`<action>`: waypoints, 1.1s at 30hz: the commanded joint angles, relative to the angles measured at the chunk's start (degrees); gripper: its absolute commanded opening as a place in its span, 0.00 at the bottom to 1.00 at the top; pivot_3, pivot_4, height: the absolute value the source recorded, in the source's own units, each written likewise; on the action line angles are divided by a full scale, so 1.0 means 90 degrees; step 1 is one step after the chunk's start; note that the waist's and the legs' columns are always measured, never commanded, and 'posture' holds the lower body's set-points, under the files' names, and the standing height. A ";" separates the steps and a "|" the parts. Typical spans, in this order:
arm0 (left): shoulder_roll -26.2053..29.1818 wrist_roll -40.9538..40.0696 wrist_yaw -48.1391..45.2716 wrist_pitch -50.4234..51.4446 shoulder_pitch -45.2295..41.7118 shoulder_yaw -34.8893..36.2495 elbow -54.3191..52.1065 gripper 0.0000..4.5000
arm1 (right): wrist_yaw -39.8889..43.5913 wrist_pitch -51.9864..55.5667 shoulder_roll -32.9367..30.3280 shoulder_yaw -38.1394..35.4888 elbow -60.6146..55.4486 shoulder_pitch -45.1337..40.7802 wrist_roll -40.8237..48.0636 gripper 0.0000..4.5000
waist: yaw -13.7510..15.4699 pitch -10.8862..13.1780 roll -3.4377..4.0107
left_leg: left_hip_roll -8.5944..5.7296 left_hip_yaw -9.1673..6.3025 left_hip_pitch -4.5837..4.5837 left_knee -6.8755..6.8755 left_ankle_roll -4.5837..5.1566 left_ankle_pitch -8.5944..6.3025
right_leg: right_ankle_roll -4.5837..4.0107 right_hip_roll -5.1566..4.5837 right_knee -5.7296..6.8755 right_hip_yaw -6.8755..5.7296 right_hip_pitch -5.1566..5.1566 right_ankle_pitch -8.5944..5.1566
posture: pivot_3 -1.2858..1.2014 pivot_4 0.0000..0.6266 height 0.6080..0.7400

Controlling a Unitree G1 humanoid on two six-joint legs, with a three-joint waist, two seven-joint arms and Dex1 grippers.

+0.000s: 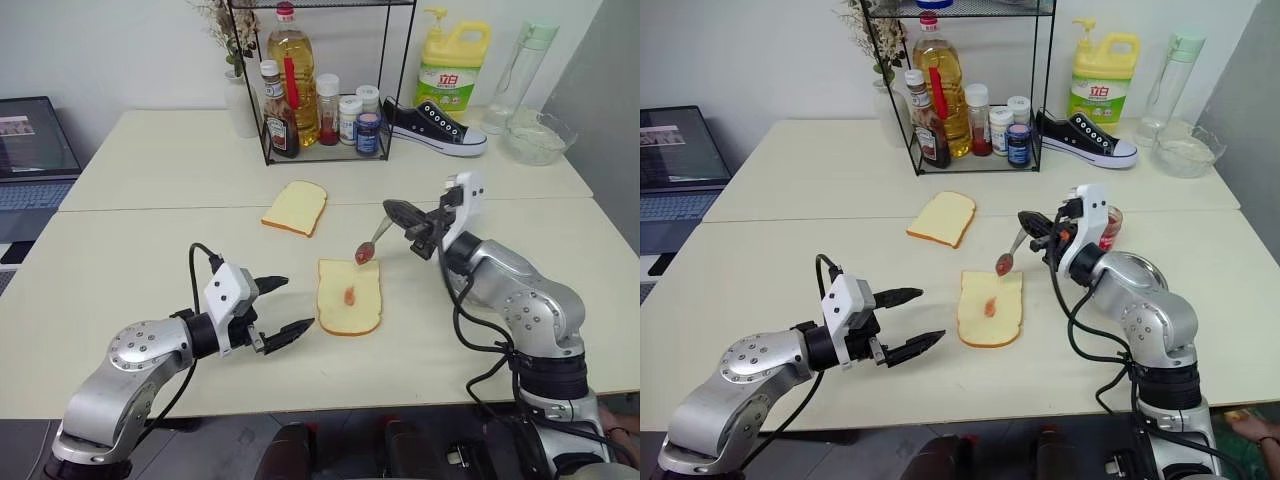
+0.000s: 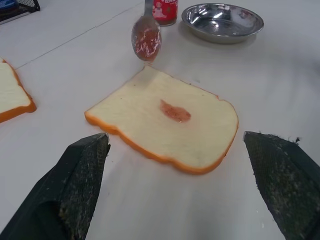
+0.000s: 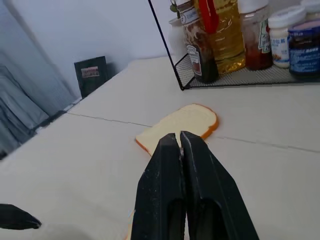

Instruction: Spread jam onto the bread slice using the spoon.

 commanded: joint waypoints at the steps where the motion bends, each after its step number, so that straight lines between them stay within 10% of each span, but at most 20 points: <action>1: 0.0057 -0.0070 -0.0093 -0.0160 -0.0105 0.0073 -0.0039 1.00 | -0.0124 0.0425 0.0038 -0.0372 -0.0307 -0.0026 0.0748 0.01 | 0.0000 0.0000 0.0000 | 0.0000 0.0001 0.0000 0.0000 0.0000 0.0000 | 0.0000 -0.0001 0.0000 0.0001 0.0000 0.0000 | 0.52 0.24 1.00; 18: 0.0109 -0.0043 -0.0197 -0.0222 -0.0040 0.0057 -0.0049 1.00 | -0.1057 0.1153 0.0768 -0.1021 0.0720 0.0749 0.2077 0.01 | 0.0006 0.0000 0.0000 | -0.0003 0.0001 0.0001 0.0000 0.0000 0.0000 | 0.0000 -0.0001 0.0001 0.0001 0.0001 0.0000 | 0.52 0.24 1.00; 33: 0.0117 0.0013 -0.0252 -0.0228 -0.0267 -0.0017 0.0084 1.00 | -0.0785 0.0650 0.0754 -0.0562 0.1106 0.0932 0.1059 0.01 | -0.0011 0.0000 0.0000 | -0.0001 0.0002 0.0002 -0.0001 0.0001 0.0000 | 0.0000 0.0003 0.0001 0.0001 0.0001 0.0000 | 0.52 0.24 1.00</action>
